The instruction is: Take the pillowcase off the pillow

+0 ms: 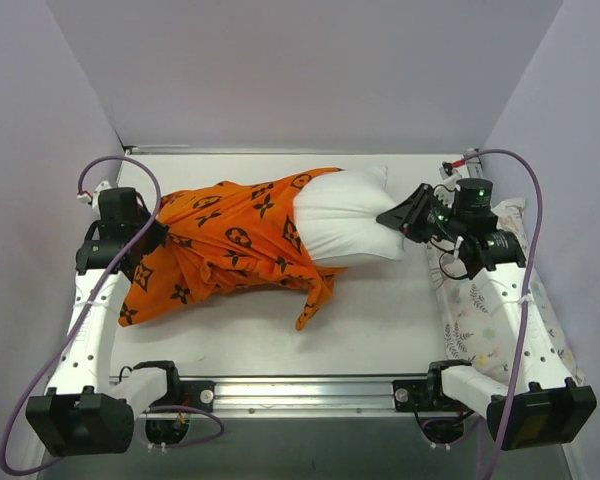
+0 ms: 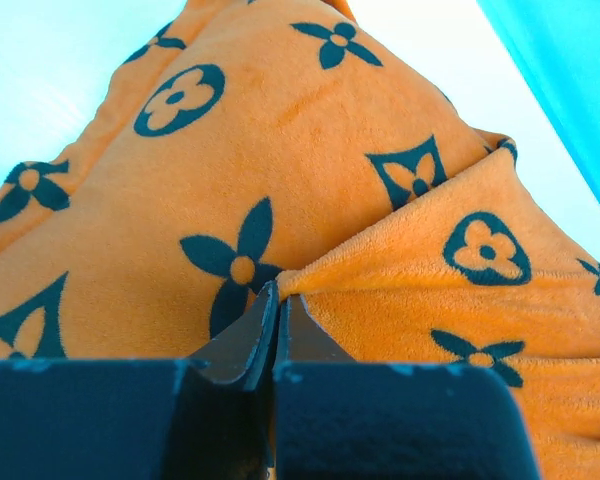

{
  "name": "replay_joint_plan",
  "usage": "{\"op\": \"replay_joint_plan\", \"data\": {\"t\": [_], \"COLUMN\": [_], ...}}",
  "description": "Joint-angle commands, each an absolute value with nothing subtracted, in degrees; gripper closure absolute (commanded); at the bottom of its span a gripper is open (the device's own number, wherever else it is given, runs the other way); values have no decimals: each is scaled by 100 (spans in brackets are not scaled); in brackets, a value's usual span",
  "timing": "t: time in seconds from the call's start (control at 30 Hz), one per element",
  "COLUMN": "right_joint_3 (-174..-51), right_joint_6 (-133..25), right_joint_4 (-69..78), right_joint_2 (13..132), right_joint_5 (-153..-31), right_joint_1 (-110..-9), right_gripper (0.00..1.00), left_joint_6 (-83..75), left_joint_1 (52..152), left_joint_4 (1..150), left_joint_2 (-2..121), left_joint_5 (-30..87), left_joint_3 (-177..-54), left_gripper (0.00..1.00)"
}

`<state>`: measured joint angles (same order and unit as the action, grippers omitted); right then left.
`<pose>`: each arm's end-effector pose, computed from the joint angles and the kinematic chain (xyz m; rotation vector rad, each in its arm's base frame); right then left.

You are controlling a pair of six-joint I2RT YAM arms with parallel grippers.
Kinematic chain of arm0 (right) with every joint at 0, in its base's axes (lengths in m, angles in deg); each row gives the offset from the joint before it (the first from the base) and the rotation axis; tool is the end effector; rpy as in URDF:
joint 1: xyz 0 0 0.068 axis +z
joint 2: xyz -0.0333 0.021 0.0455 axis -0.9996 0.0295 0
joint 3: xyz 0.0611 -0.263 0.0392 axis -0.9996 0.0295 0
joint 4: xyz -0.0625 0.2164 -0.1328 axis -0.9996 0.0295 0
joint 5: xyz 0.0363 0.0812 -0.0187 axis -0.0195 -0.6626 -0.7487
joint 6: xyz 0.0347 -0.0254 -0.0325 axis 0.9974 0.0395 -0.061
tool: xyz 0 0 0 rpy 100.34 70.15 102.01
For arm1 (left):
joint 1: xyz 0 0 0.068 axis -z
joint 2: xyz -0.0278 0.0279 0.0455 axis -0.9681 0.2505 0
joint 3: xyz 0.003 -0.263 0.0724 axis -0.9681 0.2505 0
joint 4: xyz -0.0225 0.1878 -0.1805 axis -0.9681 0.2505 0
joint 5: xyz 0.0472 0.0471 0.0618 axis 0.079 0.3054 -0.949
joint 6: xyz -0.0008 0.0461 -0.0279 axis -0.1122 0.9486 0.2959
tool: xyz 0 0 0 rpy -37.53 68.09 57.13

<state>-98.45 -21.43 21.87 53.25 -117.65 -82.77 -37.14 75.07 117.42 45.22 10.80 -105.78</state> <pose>0.2362 0.0424 0.3724 0.1696 1.9734 1.0661 0.2218 0.0075 0.3416 -0.9356 2.0371 -0.2322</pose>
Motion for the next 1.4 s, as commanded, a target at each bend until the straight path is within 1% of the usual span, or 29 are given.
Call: {"op": "replay_joint_plan", "data": {"t": [0.0,0.1,0.13,0.2,0.23,0.27,0.3,0.33,0.37,0.4,0.43,0.47,0.5,0.57,0.6,0.63,0.7,0.77,0.83,0.87,0.93,0.97,1.0,1.03,1.07,1.1,1.13,1.27,1.37], "right_joint_3": [-10459,-10381,-10275,-9671,-9407,-8778,-8458,-8159,-7565,-7315,-7060,-6884,-6612,-6461,-6434,-6434,-6442,-6486,-6730,-6872,-7258,-7634,-7820,-7953,-8172,-8243,-8349,-8797,-8886], "right_joint_6": [-2193,-2481,-2553,-2633,-2616,-2598,-2580,-2502,-2466,-2431,-2370,-2308,-2273,-2220,-2220,-2211,-2176,-2097,-2114,-2167,-2368,-2439,-2483,-2536,-2510,-2466,-2414,-2220,-1923], "right_joint_4": [1983,2070,2079,1957,1852,1564,1422,1272,1088,1017,929,919,919,1076,1199,1322,1621,1745,1763,1789,1789,1711,1675,1571,1309,1158,1052,534,34], "right_joint_2": [5229,5203,5194,5133,5098,5054,5036,5010,4957,4913,4861,4703,4580,4072,3895,3711,3244,2920,2900,3083,3417,3828,4058,4304,4759,4981,5201,6360,6862], "right_joint_5": [-11029,-10812,-10714,-10417,-10336,-10257,-10065,-9889,-9731,-9459,-9413,-9395,-9395,-9334,-9290,-9194,-9158,-9123,-9027,-8835,-8684,-8596,-8743,-9049,-9322,-9829,-10009,-10774,-11126], "right_joint_1": [-8770,-8490,-8288,-8033,-7735,-7567,-7383,-6955,-6785,-6618,-6494,-6424,-6423,-6397,-6388,-6379,-6370,-6379,-6379,-6388,-6475,-6537,-6668,-7087,-7291,-7502,-7756,-8022,-8092], "right_gripper": [100,100,100,100,100,100,100,100,100,100,90,79,57,42,31,27,20,15,9,7,2,0,0,0,0,0,0,0,0], "left_joint_6": [-3288,-3244,-3235,-3104,-3068,-2972,-2919,-2849,-2648,-2568,-2480,-2288,-2234,-2111,-2075,-2049,-1873,-1619,-1443,-1146,-916,-680,-590,-511,-371,-318,-274,-124,-159], "left_joint_1": [6732,6863,7099,7434,7809,7935,8041,8224,8296,8366,8436,8620,8726,9067,9183,9315,9639,9842,10229,10413,10764,10827,10871,10959,10977,11029,11047,11345,11434], "left_joint_4": [11503,11310,11118,10993,10984,10993,10993,10993,11010,11124,11168,11177,11204,11213,11178,11143,10793,10415,10159,9993,9711,9640,9665,9692,9692,9701,9683,9928,10088], "left_joint_2": [4647,4570,4525,4376,4341,4297,4218,4165,4130,4103,4060,4007,3867,3735,3656,3664,3838,4102,4751,5223,5753,6016,6567,6851,7098,7570,7775,8995,9532], "left_joint_5": [-233,477,801,988,1049,1102,1155,1347,1505,1733,1840,1945,2025,2026,2008,2008,2026,2253,2280,2315,2359,2481,2543,2553,2605,2667,2702,2650,2702], "left_joint_3": [-10770,-10456,-10332,-10129,-10007,-9962,-9935,-9926,-9979,-10057,-10206,-10277,-10347,-10688,-10821,-10997,-11393,-11543,-11955,-12061,-12465,-12606,-12781,-13200,-13370,-13572,-13852,-14645,-14883], "left_gripper": [100,100,100,100,100,100,100,100,100,100,96,87,63,45,33,24,18,13,13,12,11,10,8,8,7,7,7,6,5]}}
